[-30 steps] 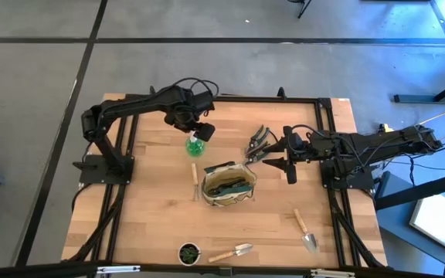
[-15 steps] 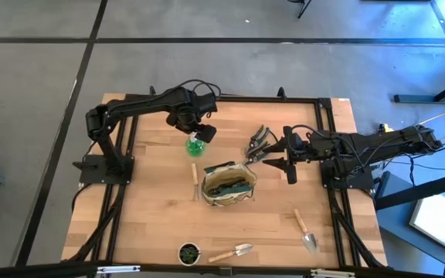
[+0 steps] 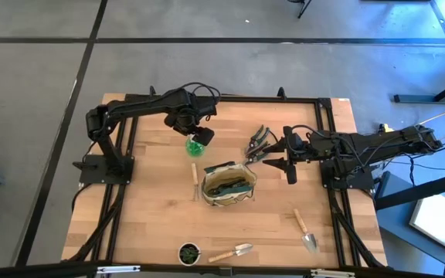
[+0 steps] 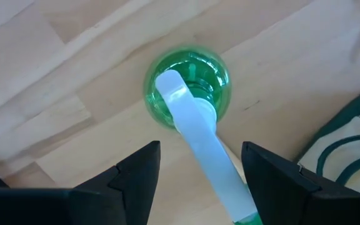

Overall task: Pick & Place Garden tools in Gardening bag
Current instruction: Put the green gardening spray bottle into the green gardening bag

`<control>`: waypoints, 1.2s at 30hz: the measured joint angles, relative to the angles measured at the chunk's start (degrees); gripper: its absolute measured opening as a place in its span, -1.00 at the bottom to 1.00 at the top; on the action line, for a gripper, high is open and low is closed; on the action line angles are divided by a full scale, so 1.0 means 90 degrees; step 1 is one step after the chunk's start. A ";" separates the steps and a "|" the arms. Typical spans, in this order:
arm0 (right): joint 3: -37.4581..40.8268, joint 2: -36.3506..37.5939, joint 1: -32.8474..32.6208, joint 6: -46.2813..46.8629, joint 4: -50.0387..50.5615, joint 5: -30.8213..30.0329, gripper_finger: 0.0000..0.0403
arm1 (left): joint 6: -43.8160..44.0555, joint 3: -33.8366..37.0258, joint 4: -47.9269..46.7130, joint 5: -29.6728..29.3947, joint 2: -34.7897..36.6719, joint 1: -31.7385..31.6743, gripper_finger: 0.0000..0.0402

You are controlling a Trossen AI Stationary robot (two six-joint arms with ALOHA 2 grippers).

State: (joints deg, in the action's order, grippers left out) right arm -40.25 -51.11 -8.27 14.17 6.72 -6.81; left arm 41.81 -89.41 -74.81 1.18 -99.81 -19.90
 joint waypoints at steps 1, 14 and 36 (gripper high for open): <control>0.0000 0.0000 0.0000 0.0000 0.0000 0.0000 -0.03 | -0.0017 0.0000 0.0010 0.0000 0.0000 0.0000 0.08; 0.0000 0.0000 0.0000 0.0000 0.0091 0.0000 -0.03 | -0.0174 0.0012 0.0035 0.0028 -0.0075 0.0041 -0.19; 0.0000 0.0000 0.0002 0.0000 0.0143 -0.0004 -0.03 | -0.0739 -0.0130 -0.0284 0.0420 -0.0125 0.0112 -0.78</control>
State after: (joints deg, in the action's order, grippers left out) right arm -40.25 -51.11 -8.25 14.17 8.01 -6.84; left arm 35.16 -90.58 -77.36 4.96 -100.93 -18.90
